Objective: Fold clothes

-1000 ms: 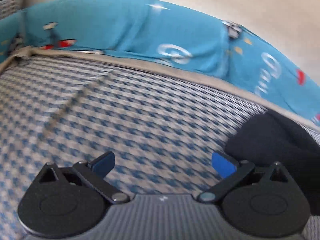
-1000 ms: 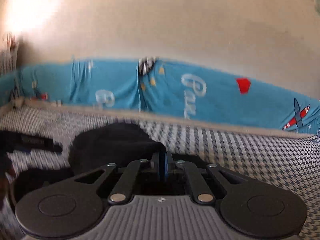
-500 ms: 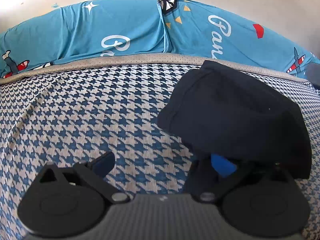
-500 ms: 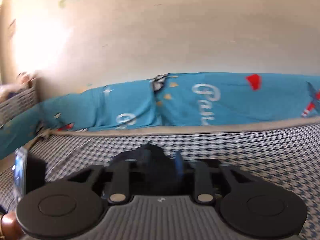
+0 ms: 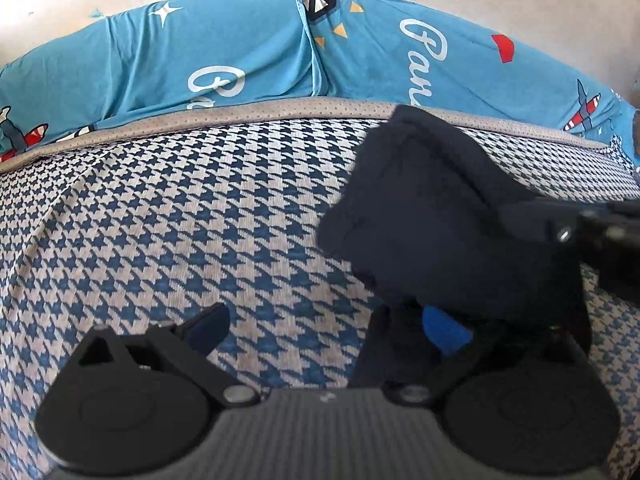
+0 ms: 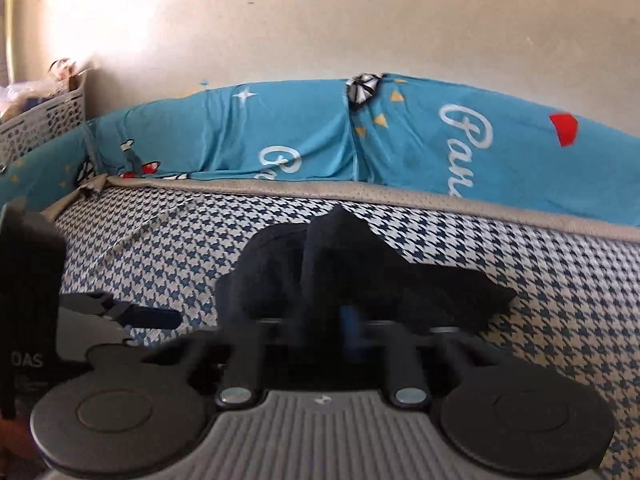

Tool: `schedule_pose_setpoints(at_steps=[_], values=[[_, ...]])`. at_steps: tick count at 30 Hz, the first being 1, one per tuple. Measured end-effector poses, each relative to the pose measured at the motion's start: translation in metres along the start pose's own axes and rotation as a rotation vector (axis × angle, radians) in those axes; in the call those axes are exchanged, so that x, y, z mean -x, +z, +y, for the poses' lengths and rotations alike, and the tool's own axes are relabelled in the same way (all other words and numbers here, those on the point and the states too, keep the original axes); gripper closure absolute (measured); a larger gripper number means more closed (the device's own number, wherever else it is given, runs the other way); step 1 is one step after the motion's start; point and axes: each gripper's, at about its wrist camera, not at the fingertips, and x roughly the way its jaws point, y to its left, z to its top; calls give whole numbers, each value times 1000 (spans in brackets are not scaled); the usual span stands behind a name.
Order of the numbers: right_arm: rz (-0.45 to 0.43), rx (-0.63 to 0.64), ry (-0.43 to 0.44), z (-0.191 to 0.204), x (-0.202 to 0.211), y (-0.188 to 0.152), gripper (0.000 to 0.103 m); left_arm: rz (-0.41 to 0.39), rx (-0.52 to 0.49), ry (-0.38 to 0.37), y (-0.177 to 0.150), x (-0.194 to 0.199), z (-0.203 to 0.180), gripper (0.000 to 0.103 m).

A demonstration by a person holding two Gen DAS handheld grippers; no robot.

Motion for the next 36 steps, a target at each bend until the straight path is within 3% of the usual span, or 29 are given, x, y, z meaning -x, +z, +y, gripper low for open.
schedule_pose_setpoints(at_steps=[4,8,14,21,25,26,30,34,36], values=[[-75,-144,-41,-29,14,6,98,-14,21,0,-4,3,1,0],[-140,-260,-177,-62,32,8,99,-14,22,0,-5,2,2,0],[-95,-437,-414,-109,40,2,99,-10,21,-12,-7,1,-1,0],[-148,-490,-536,-129,57,4,98,-3,17,-14,-8,1,-1,0],[-177,-419,-472,-122,62,10,95,-2,3,-22,-9,3,-3,0],[-178,-384,-456,-117,62,10,91,-4,-3,-22,-9,3,-4,0],[-129,-284,-306,-103,55,12,52,-11,-9,-22,-8,4,-3,0],[-88,-168,-237,-88,49,8,36,-15,-5,-32,-6,5,-2,0],[-57,-97,-218,-80,46,5,23,-15,-4,-37,-5,6,-1,0]])
